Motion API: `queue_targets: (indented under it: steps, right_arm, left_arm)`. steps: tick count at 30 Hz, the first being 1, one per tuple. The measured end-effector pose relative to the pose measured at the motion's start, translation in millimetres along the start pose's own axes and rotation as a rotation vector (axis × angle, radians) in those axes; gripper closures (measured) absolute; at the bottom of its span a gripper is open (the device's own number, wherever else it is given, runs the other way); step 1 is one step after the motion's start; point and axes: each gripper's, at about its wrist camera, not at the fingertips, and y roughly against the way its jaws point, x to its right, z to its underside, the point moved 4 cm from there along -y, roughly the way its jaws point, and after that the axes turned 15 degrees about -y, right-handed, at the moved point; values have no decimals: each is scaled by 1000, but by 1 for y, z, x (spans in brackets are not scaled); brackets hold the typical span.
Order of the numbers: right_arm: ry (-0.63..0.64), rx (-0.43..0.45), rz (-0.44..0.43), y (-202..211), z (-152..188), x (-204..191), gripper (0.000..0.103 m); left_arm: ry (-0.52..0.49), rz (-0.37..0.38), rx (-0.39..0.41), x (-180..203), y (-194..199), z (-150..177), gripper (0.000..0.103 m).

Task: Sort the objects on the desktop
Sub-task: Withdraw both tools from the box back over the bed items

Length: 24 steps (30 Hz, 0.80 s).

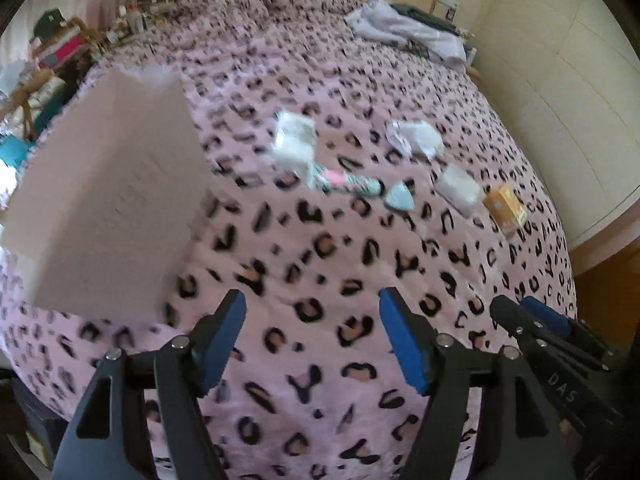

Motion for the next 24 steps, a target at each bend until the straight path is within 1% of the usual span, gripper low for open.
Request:
queue_targets:
  steps: [2, 5, 8, 10, 13, 17, 24]
  right_arm:
    - [-29, 11, 17, -13, 4, 24, 55]
    - [-63, 13, 39, -33, 7, 48, 53]
    - [-85, -17, 44, -49, 7, 63, 52]
    - [-101, -30, 46, -58, 5, 71, 52]
    - [-119, -36, 40, -64, 0, 78, 52]
    - [-136, -28, 35, -67, -9, 85, 52]
    - [-167, -3, 57, -74, -36, 106, 52]
  left_arm:
    - [-1, 11, -16, 7, -16, 6, 32]
    - [2, 20, -53, 17, -40, 13, 32]
    - [-7, 24, -66, 26, -53, 14, 32]
    - [-16, 12, -68, 30, -57, 13, 32]
    - [-18, 16, -72, 37, -65, 8, 32]
    - [-26, 21, -76, 43, -73, -1, 32]
    - [-44, 19, -73, 51, -88, -17, 32]
